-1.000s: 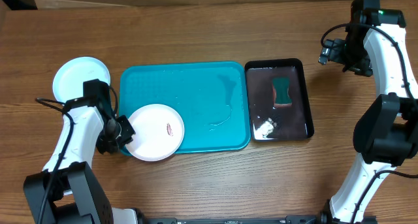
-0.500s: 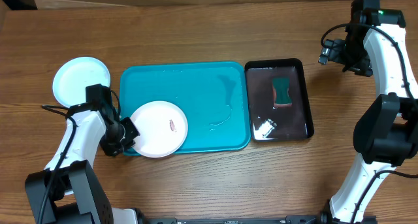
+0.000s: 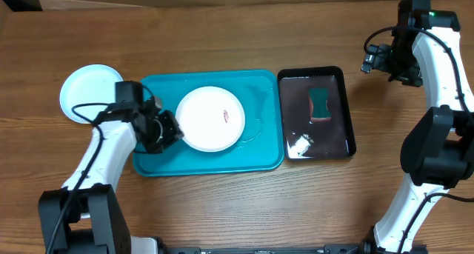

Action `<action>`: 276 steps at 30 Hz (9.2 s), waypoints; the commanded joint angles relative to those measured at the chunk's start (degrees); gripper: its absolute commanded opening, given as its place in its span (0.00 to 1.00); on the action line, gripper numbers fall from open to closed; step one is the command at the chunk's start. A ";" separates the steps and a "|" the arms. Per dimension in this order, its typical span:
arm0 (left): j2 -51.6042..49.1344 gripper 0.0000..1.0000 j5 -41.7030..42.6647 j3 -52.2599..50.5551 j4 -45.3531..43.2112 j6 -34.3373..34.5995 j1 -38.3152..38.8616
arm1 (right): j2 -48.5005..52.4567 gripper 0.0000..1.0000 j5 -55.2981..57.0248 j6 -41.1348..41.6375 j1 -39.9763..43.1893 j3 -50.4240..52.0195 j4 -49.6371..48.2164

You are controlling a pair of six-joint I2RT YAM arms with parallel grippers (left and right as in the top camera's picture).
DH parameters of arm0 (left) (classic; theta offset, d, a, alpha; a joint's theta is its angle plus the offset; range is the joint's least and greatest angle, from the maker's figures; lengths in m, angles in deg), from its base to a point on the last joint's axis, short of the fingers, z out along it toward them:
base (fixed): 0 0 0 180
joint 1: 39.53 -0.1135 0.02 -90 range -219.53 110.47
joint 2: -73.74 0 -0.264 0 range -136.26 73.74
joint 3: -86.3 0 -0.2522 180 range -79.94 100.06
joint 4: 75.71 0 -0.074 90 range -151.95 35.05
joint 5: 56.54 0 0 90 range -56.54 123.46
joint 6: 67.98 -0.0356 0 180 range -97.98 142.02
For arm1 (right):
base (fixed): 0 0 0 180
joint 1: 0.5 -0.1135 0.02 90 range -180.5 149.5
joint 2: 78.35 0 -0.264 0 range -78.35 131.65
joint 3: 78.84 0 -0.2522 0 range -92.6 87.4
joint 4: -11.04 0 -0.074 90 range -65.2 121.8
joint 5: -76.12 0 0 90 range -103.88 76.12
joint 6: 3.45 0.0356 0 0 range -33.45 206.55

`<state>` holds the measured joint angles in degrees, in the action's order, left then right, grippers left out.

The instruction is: Clean dirty plates on tray and stack at the side

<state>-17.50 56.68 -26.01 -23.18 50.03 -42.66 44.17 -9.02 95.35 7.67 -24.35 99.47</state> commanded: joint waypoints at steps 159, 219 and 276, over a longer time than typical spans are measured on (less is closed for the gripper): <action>-5.07 0.27 -11.78 -3.26 -7.43 7.93 11.17 | -3.19 0.47 0.20 4.72 -21.90 25.81 -22.58; -4.24 0.19 -11.63 0.63 -3.67 7.76 9.97 | -3.19 0.36 0.20 4.33 -21.90 25.81 -21.46; -5.88 0.13 -13.11 -1.46 -6.93 8.20 10.08 | -3.28 0.04 0.20 1.62 -21.90 25.09 -20.79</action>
<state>-22.92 44.31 -26.77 -29.92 58.91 -32.43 41.39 -9.00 98.93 -14.41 1.27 78.51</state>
